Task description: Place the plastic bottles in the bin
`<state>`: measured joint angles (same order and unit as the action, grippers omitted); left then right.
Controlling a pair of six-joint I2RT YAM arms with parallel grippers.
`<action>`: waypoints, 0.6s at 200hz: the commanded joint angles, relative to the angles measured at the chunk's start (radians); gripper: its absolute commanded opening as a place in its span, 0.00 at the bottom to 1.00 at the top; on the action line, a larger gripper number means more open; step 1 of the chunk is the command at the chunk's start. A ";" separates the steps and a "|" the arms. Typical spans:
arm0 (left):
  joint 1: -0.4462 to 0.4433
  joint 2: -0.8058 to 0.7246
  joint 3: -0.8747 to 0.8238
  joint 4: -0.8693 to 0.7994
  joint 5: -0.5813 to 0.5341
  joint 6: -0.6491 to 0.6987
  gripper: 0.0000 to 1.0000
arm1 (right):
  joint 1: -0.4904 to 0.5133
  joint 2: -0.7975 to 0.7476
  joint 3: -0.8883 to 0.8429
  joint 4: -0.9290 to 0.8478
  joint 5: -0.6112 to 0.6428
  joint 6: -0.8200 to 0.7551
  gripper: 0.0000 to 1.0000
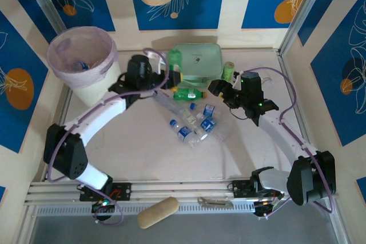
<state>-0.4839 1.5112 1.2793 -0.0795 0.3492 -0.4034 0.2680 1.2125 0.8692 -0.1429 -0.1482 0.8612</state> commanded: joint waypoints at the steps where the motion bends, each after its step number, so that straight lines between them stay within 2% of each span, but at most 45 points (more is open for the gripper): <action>1: 0.094 -0.060 0.128 -0.251 -0.093 0.163 0.59 | -0.002 0.002 -0.016 0.027 -0.025 0.015 0.82; 26: 0.196 -0.090 0.220 -0.315 -0.205 0.248 0.59 | -0.001 0.008 -0.016 0.033 -0.028 0.013 0.83; 56: 0.333 -0.102 0.243 -0.272 -0.296 0.278 0.57 | -0.001 0.007 -0.009 0.019 -0.025 0.004 0.83; 91: 0.480 -0.061 0.268 -0.226 -0.348 0.266 0.56 | 0.000 -0.017 -0.016 -0.001 -0.008 -0.005 0.83; 120: 0.577 -0.010 0.302 -0.237 -0.332 0.217 0.56 | -0.005 -0.037 -0.037 0.002 -0.001 0.003 0.83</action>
<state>0.0273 1.4677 1.5291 -0.3126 0.0383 -0.1631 0.2680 1.2087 0.8539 -0.1261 -0.1566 0.8646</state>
